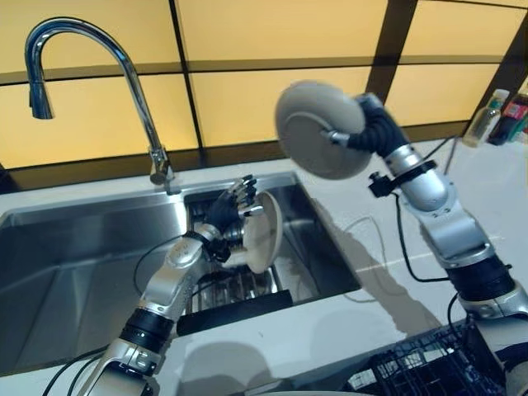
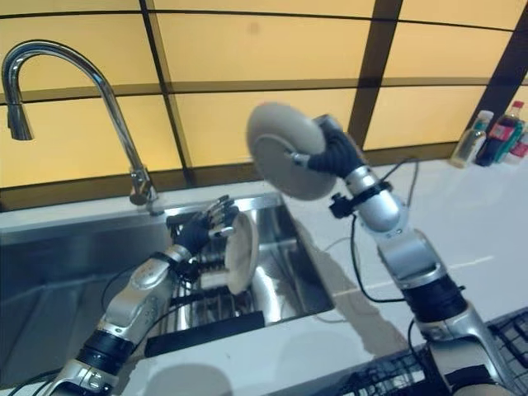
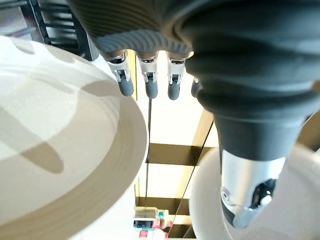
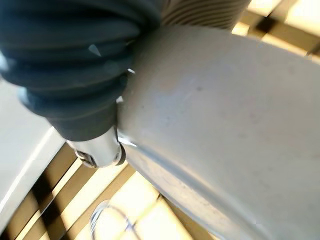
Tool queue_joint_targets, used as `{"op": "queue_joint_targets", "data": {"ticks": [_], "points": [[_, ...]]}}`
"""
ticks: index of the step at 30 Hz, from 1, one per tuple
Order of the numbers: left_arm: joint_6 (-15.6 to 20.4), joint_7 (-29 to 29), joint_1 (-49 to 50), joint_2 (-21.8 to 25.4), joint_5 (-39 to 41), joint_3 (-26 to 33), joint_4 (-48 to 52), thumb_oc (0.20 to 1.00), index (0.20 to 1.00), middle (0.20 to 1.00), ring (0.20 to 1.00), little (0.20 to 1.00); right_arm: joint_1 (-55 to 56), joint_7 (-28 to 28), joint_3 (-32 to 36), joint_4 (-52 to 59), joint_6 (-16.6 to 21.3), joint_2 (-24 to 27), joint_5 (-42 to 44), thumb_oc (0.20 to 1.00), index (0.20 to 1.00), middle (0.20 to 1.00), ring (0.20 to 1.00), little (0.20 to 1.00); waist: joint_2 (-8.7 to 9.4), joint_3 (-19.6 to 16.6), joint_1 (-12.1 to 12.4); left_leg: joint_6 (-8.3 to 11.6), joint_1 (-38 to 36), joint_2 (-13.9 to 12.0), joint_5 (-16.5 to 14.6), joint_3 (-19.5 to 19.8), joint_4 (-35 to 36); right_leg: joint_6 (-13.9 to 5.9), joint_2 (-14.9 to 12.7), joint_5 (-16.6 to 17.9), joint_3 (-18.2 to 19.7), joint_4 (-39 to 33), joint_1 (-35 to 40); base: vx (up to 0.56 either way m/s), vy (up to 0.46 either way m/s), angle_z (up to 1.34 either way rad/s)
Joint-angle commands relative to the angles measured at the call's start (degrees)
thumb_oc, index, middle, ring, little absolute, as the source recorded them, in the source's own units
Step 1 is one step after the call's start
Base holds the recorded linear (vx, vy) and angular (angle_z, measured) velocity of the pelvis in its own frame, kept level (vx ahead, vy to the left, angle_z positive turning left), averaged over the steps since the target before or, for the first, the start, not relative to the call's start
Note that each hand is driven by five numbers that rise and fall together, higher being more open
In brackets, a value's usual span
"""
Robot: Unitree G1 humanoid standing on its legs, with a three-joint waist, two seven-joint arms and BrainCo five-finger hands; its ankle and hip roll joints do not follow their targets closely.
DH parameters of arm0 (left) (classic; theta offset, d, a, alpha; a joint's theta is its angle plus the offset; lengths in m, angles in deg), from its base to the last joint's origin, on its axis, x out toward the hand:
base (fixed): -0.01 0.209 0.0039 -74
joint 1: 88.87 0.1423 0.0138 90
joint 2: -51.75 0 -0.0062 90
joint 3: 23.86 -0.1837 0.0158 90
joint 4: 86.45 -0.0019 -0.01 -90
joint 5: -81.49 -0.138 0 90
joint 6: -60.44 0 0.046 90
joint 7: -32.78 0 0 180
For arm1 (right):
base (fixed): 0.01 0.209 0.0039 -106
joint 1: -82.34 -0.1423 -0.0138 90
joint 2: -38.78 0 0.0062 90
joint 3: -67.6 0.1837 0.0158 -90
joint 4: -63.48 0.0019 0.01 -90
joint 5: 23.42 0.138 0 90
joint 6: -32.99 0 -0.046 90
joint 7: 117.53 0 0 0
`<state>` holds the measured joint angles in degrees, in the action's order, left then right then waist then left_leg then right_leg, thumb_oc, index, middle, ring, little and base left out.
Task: Pick up plates and place into dishwasher.
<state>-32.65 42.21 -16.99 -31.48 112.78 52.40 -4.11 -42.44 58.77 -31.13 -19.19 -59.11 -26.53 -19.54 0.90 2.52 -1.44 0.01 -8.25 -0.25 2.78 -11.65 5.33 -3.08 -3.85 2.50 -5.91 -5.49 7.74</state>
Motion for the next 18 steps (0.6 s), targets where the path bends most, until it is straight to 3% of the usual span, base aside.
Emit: {"op": "queue_joint_targets", "data": {"ticks": [1,10,18], "points": [[2.76,1.11,-2.32,2.27,2.94,3.25,0.14,1.000,1.000,1.000,1.000,1.000,0.12,-5.92,5.33,-0.48,3.88,4.07,-1.32,0.200,0.200,0.200,0.200,0.200,0.32,-2.93,-1.12,-0.16,-1.40,0.74,-9.69,-0.56,-2.82,-2.90,0.25,-2.59,-0.28,0.66,-1.77,-0.03,-0.033,-0.13],[2.12,3.07,-1.21,6.69,4.42,9.13,-2.41,1.000,1.000,1.000,1.000,1.000,9.82,-8.61,15.11,-0.54,4.10,8.93,0.81,0.200,0.200,0.200,0.200,0.200,-0.68,-3.71,-5.34,-0.67,-1.91,1.02,-9.83,-3.92,-1.50,-3.56,0.81,-1.34,3.48,0.60,-4.50,-0.02,-0.027,-0.24],[2.82,3.91,0.96,8.55,2.52,14.92,-3.69,1.000,1.000,1.000,1.000,1.000,24.92,-6.99,24.06,-0.31,3.94,7.07,1.26,0.200,0.200,0.200,0.200,0.200,-1.79,-3.87,-9.22,-2.00,-2.80,1.48,-10.83,-6.92,-0.96,-4.09,1.40,-0.89,7.54,1.11,-6.40,0.00,-0.028,-0.19]]}}
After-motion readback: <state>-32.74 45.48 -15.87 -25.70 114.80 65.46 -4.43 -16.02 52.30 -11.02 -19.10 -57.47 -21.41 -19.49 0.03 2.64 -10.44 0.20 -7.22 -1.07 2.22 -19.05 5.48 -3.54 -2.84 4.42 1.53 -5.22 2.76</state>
